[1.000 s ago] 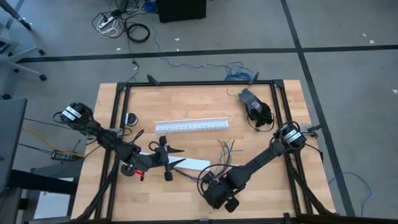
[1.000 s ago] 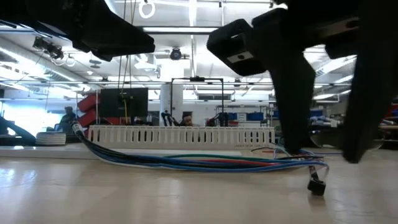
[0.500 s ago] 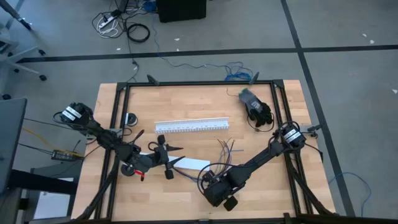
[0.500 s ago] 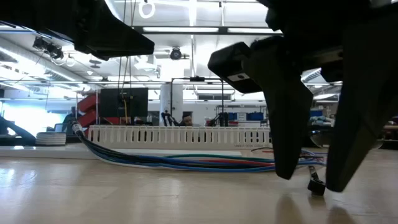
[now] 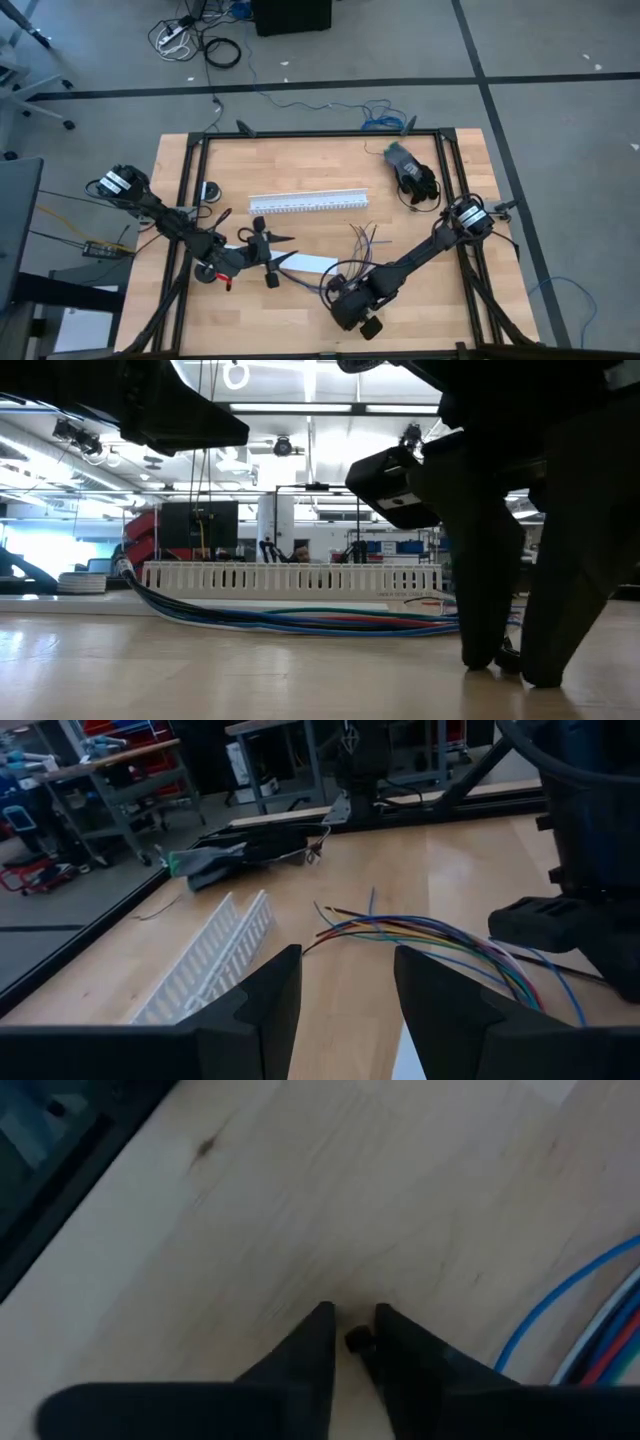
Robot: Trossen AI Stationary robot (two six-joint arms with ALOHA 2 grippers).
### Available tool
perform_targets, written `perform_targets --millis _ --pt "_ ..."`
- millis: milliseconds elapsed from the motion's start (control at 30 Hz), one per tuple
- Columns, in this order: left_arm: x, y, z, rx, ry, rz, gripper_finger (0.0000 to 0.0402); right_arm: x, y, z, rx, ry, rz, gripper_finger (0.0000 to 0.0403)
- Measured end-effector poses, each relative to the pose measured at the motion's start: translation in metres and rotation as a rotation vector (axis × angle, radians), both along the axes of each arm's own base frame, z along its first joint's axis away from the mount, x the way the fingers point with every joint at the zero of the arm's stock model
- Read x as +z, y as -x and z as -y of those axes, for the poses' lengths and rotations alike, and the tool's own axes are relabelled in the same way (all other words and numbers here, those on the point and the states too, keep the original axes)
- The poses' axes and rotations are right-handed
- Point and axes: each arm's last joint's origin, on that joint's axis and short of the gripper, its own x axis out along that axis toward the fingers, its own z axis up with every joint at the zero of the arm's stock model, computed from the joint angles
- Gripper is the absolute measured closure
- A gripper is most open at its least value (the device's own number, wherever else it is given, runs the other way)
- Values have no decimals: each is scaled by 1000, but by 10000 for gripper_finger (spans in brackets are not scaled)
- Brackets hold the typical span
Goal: Ziptie cables
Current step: Wrap the colored wires together using a zip tie
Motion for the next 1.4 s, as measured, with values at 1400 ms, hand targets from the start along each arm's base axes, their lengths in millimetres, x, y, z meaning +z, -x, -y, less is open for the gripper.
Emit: perform_targets --millis 1400 --pt "0 0 0 -12 49 14 245 65 58 33 -883 549 41 376"
